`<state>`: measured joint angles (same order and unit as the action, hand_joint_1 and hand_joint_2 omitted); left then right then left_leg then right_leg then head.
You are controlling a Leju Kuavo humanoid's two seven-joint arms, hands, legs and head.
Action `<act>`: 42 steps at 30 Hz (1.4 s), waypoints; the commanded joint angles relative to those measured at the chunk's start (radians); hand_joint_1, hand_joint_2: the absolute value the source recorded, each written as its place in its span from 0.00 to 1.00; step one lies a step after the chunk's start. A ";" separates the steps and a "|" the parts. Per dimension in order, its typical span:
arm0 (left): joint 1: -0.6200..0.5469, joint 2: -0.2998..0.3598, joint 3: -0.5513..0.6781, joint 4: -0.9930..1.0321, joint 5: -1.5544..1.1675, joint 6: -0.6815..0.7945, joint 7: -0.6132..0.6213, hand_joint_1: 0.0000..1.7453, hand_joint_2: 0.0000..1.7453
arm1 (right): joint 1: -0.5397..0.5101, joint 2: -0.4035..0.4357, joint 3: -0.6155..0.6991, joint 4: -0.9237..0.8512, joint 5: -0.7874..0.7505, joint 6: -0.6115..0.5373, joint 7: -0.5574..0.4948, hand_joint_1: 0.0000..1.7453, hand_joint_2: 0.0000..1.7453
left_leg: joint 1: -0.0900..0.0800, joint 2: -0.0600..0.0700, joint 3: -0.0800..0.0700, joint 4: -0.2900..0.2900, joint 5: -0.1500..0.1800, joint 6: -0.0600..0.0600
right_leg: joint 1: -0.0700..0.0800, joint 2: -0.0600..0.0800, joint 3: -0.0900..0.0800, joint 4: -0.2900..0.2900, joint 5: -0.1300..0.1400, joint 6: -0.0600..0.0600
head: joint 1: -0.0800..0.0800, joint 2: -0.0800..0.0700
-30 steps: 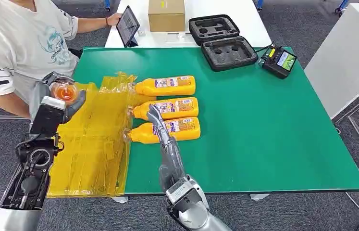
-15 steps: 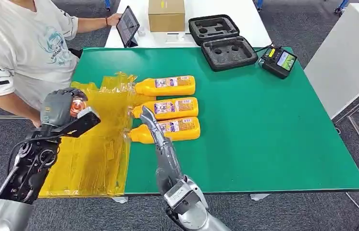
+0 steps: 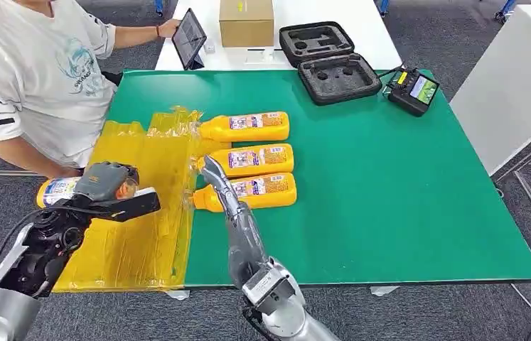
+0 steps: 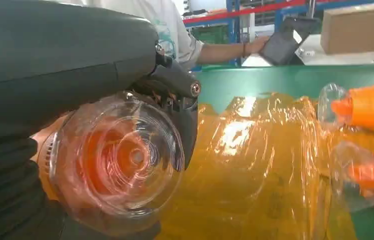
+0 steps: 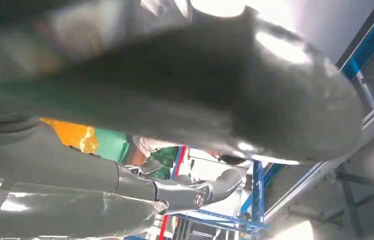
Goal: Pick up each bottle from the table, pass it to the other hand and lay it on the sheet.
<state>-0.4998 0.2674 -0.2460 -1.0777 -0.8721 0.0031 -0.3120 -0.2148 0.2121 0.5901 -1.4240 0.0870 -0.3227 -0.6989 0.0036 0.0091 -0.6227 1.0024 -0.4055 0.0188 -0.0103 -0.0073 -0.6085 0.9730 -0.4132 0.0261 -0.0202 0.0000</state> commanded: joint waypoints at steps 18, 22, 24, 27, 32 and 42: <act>-0.026 -0.035 -0.161 0.091 0.176 -0.183 -0.107 1.00 1.00 | -0.005 -0.006 -0.039 0.068 -0.004 -0.007 0.001 0.00 0.00 | 0.001 -0.003 0.004 0.000 -0.001 -0.001 | 0.001 -0.002 0.005 -0.001 -0.002 -0.001 | 0.000 0.000; 0.005 -0.022 -0.185 0.092 0.208 -0.198 -0.118 0.63 1.00 | -0.009 -0.003 -0.045 0.076 -0.002 0.000 0.001 0.00 0.00 | 0.000 -0.001 0.003 -0.001 -0.001 -0.001 | 0.000 0.000 0.003 -0.001 -0.001 0.000 | 0.000 0.000; 0.009 -0.024 -0.192 0.106 0.235 -0.210 -0.119 0.16 1.00 | -0.007 -0.001 -0.050 0.077 0.000 0.002 0.001 0.00 0.00 | 0.000 -0.001 0.006 -0.002 -0.001 -0.001 | 0.000 0.001 0.006 -0.002 -0.001 -0.001 | 0.000 0.000; 0.012 -0.028 -0.195 0.121 0.260 -0.230 -0.122 0.00 1.00 | -0.007 0.000 -0.053 0.083 -0.001 0.004 0.001 0.00 0.00 | 0.000 -0.002 0.006 -0.002 -0.001 -0.001 | 0.000 0.000 0.006 -0.002 -0.001 -0.001 | 0.000 0.000; 0.032 -0.017 -0.191 0.122 0.341 -0.277 -0.114 0.00 1.00 | 0.004 -0.003 -0.051 0.084 0.000 0.004 0.001 0.00 0.00 | 0.000 -0.001 0.007 -0.002 -0.002 -0.001 | 0.000 0.000 0.007 -0.002 -0.002 -0.001 | 0.000 0.000; 0.033 -0.016 -0.186 0.137 0.411 -0.330 -0.110 0.00 1.00 | -0.004 0.000 -0.050 0.103 -0.005 0.001 0.001 0.00 0.00 | 0.000 0.000 0.004 -0.002 -0.001 -0.001 | 0.000 0.001 0.004 -0.001 0.000 0.000 | 0.000 0.000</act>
<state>-0.4730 0.2514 -0.3994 -1.0277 -0.4982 -0.2926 -0.4292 -0.2018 0.2132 0.5627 -1.3867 0.0862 -0.3223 -0.6989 0.0035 0.0089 -0.6221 1.0022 -0.4057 0.0187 -0.0103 -0.0073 -0.6077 0.9729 -0.4133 0.0261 -0.0202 0.0000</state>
